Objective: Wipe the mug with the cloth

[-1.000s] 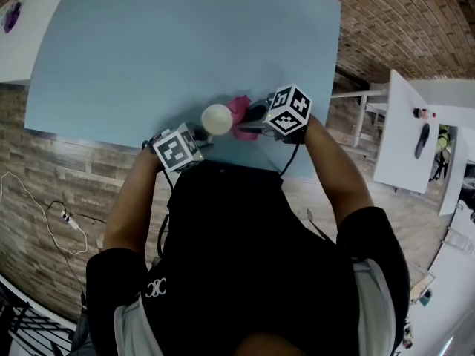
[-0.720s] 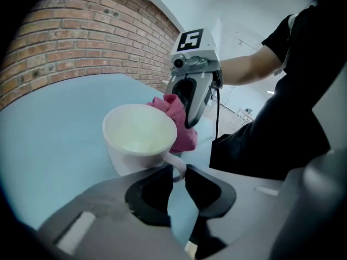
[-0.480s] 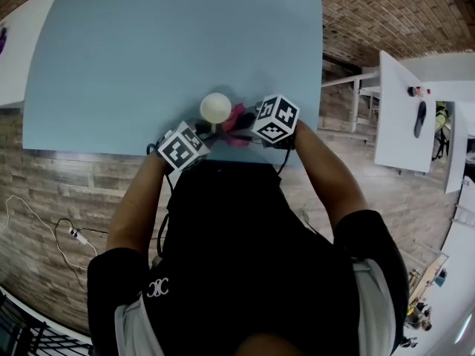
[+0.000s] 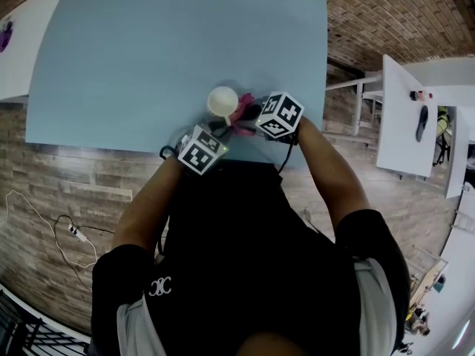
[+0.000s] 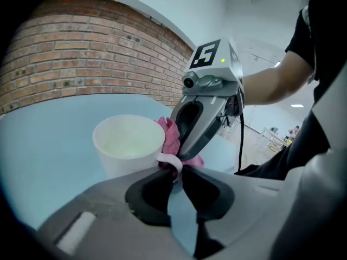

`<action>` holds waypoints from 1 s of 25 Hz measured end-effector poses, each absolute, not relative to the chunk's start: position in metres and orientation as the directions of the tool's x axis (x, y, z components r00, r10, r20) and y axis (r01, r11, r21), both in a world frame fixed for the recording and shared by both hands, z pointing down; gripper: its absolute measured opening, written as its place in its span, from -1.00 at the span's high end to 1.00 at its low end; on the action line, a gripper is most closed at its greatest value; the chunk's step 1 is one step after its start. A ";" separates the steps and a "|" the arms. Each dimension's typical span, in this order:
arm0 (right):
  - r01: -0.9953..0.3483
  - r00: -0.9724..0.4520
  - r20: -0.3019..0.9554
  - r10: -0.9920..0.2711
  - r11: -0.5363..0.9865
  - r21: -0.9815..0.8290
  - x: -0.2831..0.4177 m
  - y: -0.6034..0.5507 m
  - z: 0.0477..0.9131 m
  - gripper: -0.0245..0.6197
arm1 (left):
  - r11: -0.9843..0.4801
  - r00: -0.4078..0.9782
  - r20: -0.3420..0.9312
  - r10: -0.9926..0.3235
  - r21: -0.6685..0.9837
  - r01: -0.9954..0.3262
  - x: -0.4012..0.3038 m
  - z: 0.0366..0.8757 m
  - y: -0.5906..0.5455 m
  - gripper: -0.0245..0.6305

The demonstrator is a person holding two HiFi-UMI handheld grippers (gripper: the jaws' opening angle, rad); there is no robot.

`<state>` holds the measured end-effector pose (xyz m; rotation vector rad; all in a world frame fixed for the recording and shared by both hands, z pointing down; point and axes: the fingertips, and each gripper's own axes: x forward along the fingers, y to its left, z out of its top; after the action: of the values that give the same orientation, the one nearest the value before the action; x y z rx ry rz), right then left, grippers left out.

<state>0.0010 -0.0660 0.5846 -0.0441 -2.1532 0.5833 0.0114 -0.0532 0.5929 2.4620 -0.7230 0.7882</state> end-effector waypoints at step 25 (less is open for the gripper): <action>-0.254 -0.605 0.782 0.150 0.894 -0.368 -0.003 -0.097 0.600 0.81 | -0.913 0.662 0.728 -0.180 0.127 -0.389 -0.098 0.584 -0.089 0.26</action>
<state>-0.0025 -0.0974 0.6000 0.0741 -2.1491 0.5651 -0.0977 -0.0887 0.5837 2.6074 -0.4565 1.0993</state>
